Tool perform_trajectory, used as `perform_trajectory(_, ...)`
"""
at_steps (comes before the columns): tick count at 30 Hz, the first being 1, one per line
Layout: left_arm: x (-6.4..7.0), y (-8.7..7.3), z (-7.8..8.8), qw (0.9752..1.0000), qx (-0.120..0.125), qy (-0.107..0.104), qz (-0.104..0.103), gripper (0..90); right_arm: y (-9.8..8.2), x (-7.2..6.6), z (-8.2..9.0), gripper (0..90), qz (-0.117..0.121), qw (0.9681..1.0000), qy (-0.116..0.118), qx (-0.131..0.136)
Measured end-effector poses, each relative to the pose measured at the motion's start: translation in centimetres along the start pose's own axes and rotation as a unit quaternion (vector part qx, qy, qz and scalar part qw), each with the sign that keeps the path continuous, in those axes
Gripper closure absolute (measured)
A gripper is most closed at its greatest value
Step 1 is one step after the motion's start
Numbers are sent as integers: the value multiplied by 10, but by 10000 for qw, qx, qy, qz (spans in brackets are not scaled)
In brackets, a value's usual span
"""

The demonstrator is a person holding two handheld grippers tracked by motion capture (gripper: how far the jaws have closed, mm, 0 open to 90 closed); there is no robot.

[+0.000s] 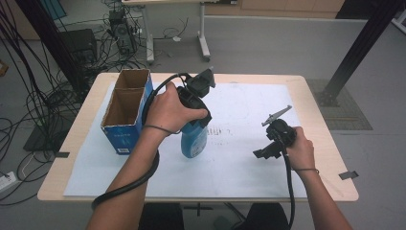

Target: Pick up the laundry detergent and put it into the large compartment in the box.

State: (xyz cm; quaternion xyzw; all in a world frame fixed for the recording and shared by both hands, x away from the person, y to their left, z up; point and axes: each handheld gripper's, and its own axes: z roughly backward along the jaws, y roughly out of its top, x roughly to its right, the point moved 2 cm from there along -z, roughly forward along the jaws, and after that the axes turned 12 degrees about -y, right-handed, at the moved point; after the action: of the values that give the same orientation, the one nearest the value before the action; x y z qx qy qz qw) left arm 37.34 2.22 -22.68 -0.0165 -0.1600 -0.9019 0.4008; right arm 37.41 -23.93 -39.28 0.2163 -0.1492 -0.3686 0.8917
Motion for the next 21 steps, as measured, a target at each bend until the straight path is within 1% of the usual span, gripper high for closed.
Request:
perform_trajectory(2, 3, 2, 10, 10000, 46, -2, -38, 377, 1, -1, 0, 56, -2, 10000, 9, -4)
perform_trajectory(3, 3, 2, 10, 10000, 46, -2, -38, 377, 1, -1, 0, 56, -2, 10000, 9, -4)
perform_trajectory(6, 5, 5, 25, 9999, 116, -27, -69, 377, 1, -2, 0, 56, -17, 10000, 24, -4)
perform_trajectory(7, 6, 6, 30, 9999, 118, -27, -85, 377, 1, -3, -1, 56, 11, 10000, 28, 7)
perform_trajectory(8, 8, 8, 39, 9998, 139, -20, -119, 377, 1, -4, 0, 56, -4, 10000, 32, 3)
perform_trajectory(10, 8, 9, 46, 9998, 155, -31, -119, 377, 1, -5, -1, 57, 14, 10000, 26, -8)
perform_trajectory(11, 8, 9, 46, 9998, 155, -31, -119, 377, 1, -5, 0, 57, 9, 10000, 12, -17)
perform_trajectory(13, 8, 10, 54, 9998, 185, -45, -110, 377, 2, -5, 0, 57, 21, 10000, 16, 4)
perform_trajectory(14, 9, 11, 61, 9997, 221, -24, -116, 377, 2, -6, 1, 57, 32, 10000, 20, 12)
perform_trajectory(15, 9, 11, 61, 9997, 221, -24, -116, 377, 2, -6, 1, 57, 32, 10000, 20, 12)
perform_trajectory(16, 11, 11, 67, 9997, 226, -8, -112, 377, 3, -6, 2, 57, 35, 10000, 15, 21)
perform_trajectory(17, 11, 11, 67, 9997, 226, -8, -112, 377, 4, -7, 2, 57, 32, 10000, 11, 23)
perform_trajectory(21, 15, 14, 80, 9995, 285, -2, -126, 377, 6, -7, 4, 57, 69, 10000, -2, 55)
